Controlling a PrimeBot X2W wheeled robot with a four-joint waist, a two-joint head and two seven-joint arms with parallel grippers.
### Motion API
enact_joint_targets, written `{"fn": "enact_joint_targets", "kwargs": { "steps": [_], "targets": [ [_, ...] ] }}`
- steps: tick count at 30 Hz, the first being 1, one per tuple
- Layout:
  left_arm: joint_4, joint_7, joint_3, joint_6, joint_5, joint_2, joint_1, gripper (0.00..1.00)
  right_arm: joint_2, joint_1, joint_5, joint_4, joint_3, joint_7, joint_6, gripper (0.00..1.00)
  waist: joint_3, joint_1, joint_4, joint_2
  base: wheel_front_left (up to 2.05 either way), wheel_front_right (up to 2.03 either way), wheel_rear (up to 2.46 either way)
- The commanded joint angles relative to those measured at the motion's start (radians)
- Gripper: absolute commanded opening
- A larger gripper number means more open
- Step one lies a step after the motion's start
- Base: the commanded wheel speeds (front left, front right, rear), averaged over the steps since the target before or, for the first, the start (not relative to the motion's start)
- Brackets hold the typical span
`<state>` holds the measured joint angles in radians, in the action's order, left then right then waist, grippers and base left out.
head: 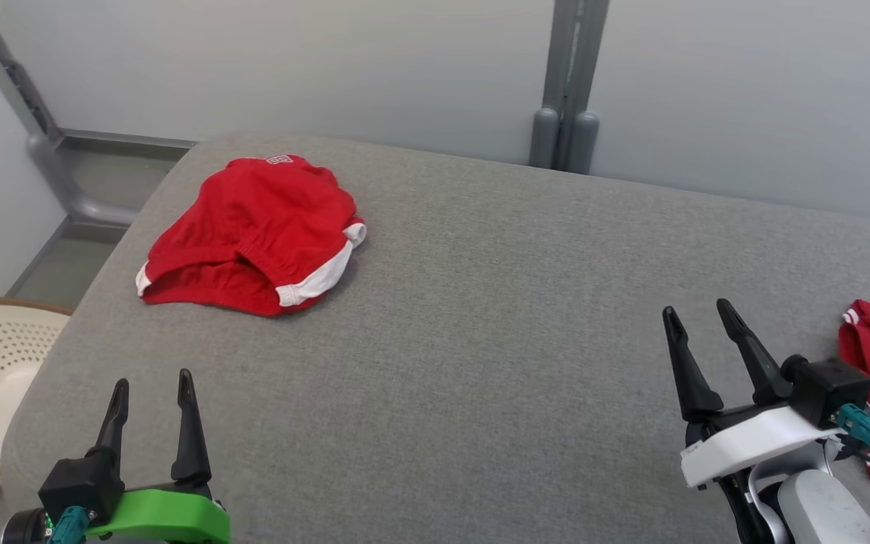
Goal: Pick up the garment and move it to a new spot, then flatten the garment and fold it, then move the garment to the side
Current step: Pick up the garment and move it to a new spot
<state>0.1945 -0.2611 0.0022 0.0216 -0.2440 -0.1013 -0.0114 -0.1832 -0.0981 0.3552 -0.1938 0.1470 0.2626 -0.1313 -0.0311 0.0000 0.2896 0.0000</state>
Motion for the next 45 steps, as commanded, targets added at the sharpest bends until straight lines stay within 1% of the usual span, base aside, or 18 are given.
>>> {"fn": "enact_joint_targets", "kwargs": {
  "steps": [1, 8, 12, 14, 16, 20, 22, 25, 31, 32, 34, 38, 40, 45],
  "targets": [
    [-0.005, 0.002, 0.001, -0.003, -0.002, -0.005, -0.009, 1.0, 0.001, -0.007, -0.001, 0.003, 0.001, 0.003, 0.001, 1.0, 0.002, 0.0, 0.046, 0.0, 0.0, 0.0, 0.0],
    [-0.022, 0.012, 0.001, -0.011, -0.007, -0.015, -0.008, 1.0, 0.0, -0.011, -0.002, 0.005, 0.015, 0.003, 0.001, 1.0, 0.007, 0.0, 0.05, 0.0, 0.0, 0.0, 0.0],
    [-0.044, 0.048, -0.005, 0.005, -0.015, -0.034, 0.046, 1.0, -0.006, -0.016, 0.0, 0.009, 0.031, 0.003, 0.001, 1.0, 0.017, 0.0, 0.035, 0.0, 0.0, 0.0, 0.0],
    [-0.057, 0.081, -0.014, 0.018, -0.02, -0.045, 0.084, 1.0, -0.013, -0.024, 0.001, 0.012, 0.034, 0.003, 0.001, 1.0, 0.029, 0.0, 0.025, 0.0, 0.0, 0.0, 0.0],
    [-0.05, 0.155, -0.022, 0.036, -0.031, -0.073, 0.133, 1.0, -0.015, -0.034, 0.001, 0.018, 0.039, 0.003, 0.001, 1.0, 0.044, 0.0, 0.005, 0.0, 0.0, 0.0, 0.0],
    [-0.03, 0.305, -0.01, 0.055, -0.065, -0.128, 0.27, 1.0, -0.018, -0.056, -0.007, 0.035, 0.05, 0.003, 0.001, 1.0, 0.082, 0.0, -0.053, 0.0, 0.0, 0.0, 0.0],
    [0.001, 0.387, -0.007, 0.066, -0.1, -0.149, 0.329, 1.0, -0.023, -0.07, -0.008, 0.04, 0.06, 0.003, 0.001, 1.0, 0.104, 0.0, -0.087, 0.0, 0.0, 0.0, 0.0],
    [0.052, 0.512, 0.012, 0.085, -0.175, -0.196, 0.43, 1.0, -0.032, -0.094, -0.012, 0.049, 0.08, 0.003, 0.001, 1.0, 0.146, 0.0, -0.148, 0.0, 0.0, 0.0, 0.0],
    [0.191, 0.695, 0.017, 0.102, -0.283, -0.282, 0.568, 1.0, -0.047, -0.139, -0.013, 0.057, 0.097, 0.001, 0.001, 1.0, 0.224, 0.0, -0.258, 0.0, 0.0, 0.0, 0.0],
    [0.232, 0.734, 0.013, 0.104, -0.305, -0.3, 0.59, 1.0, -0.048, -0.147, -0.012, 0.058, 0.1, 0.001, 0.001, 1.0, 0.24, 0.0, -0.281, 0.0, 0.0, 0.0, 0.0],
    [0.293, 0.776, 0.014, 0.107, -0.33, -0.325, 0.618, 1.0, -0.045, -0.162, -0.011, 0.057, 0.107, 0.002, 0.001, 1.0, 0.262, 0.0, -0.316, 0.0, 0.0, 0.0, 0.0],
    [0.412, 0.816, 0.018, 0.108, -0.359, -0.358, 0.652, 1.0, -0.039, -0.186, -0.007, 0.056, 0.118, 0.002, 0.001, 1.0, 0.297, 0.0, -0.378, 0.0, 0.0, 0.0, 0.0],
    [0.474, 0.84, 0.012, 0.108, -0.369, -0.366, 0.658, 1.0, -0.034, -0.194, -0.006, 0.055, 0.12, 0.002, 0.001, 1.0, 0.311, 0.0, -0.401, 0.0, 0.0, 0.0, 0.0],
    [0.567, 0.873, -0.01, 0.109, -0.383, -0.374, 0.669, 1.0, -0.027, -0.206, -0.004, 0.062, 0.119, 0.002, 0.001, 1.0, 0.341, 0.0, -0.438, 0.0, 0.0, 0.0, 0.0]
  ]
}}
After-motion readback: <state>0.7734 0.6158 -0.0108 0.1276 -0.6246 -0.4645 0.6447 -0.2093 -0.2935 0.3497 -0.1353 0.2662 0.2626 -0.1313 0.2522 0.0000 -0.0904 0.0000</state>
